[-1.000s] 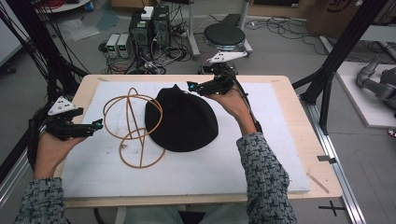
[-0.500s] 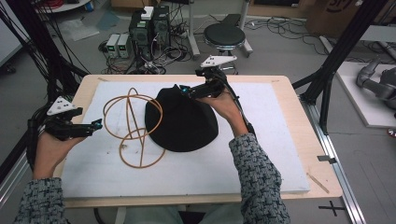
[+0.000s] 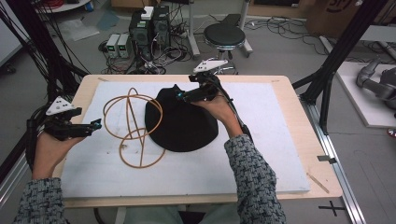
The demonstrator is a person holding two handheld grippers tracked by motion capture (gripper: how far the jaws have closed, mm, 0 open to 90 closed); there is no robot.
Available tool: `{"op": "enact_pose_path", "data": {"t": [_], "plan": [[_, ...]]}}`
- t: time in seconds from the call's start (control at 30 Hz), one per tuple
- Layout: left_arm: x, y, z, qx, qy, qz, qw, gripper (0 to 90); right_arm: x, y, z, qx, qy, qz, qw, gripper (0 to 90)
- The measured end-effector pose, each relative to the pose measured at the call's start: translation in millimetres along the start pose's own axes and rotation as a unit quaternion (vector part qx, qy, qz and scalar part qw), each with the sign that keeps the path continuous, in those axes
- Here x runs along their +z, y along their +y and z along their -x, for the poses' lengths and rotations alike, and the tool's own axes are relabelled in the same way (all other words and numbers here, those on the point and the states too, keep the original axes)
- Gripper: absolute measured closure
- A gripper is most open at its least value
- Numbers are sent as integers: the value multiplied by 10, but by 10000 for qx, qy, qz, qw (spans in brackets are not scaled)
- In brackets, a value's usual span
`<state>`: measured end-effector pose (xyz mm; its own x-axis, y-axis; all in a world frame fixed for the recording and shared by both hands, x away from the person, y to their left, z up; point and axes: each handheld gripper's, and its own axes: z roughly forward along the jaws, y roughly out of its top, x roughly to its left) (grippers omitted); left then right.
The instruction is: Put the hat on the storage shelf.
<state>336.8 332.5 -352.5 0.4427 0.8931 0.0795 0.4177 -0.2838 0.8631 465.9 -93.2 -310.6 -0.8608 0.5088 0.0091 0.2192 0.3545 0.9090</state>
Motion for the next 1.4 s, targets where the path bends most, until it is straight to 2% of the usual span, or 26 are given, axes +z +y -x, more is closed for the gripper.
{"op": "enact_pose_path", "data": {"t": [0.27,0.47,0.5,0.73,0.8,0.87,1.07,1.4], "plan": [[4,0,1,16,-8,-18,10000,162,82,-86,-9,30,45,-117,9999,145],[5,-8,-9,8,0,-34,10000,162,131,-109,-34,-77,49,-215,9997,203],[5,-11,-13,-8,9,-36,10000,162,141,-114,-35,-80,89,-236,9997,243],[0,-10,-16,-14,10,-23,10000,162,180,-133,-46,-129,162,-398,9990,347],[2,-11,-14,-17,12,-21,10000,162,198,-142,-48,-170,190,-462,9986,401],[3,-11,-14,-23,6,-22,10000,162,201,-143,-48,-168,190,-467,9986,413],[3,-13,-17,-22,14,-31,10000,162,202,-141,-49,-221,278,-495,9981,549],[1,-22,-29,-39,-2,-30,10000,162,186,-139,-43,-327,245,-542,9977,708]]}}
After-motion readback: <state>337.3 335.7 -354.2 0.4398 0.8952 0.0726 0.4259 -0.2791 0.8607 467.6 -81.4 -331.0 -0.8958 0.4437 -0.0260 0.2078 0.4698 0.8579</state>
